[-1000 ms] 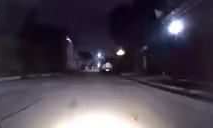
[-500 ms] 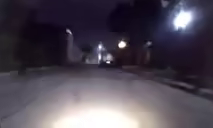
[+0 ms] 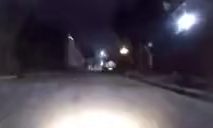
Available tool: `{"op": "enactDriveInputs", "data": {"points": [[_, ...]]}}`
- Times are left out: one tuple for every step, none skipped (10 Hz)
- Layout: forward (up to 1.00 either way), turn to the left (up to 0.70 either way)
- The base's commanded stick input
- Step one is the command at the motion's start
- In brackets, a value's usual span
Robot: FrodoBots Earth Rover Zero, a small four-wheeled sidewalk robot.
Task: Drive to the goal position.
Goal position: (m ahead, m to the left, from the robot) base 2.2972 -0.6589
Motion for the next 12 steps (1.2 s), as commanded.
{"op": "enactDriveInputs", "data": {"points": [[0.70,0.00],[0.70,0.00],[0.70,0.00],[0.70,0.00],[0.70,0.00],[0.70,0.00],[0.70,0.00],[0.70,0.00],[0.70,0.00],[0.70,0.00],[0.70,0.00],[0.70,0.00]]}}
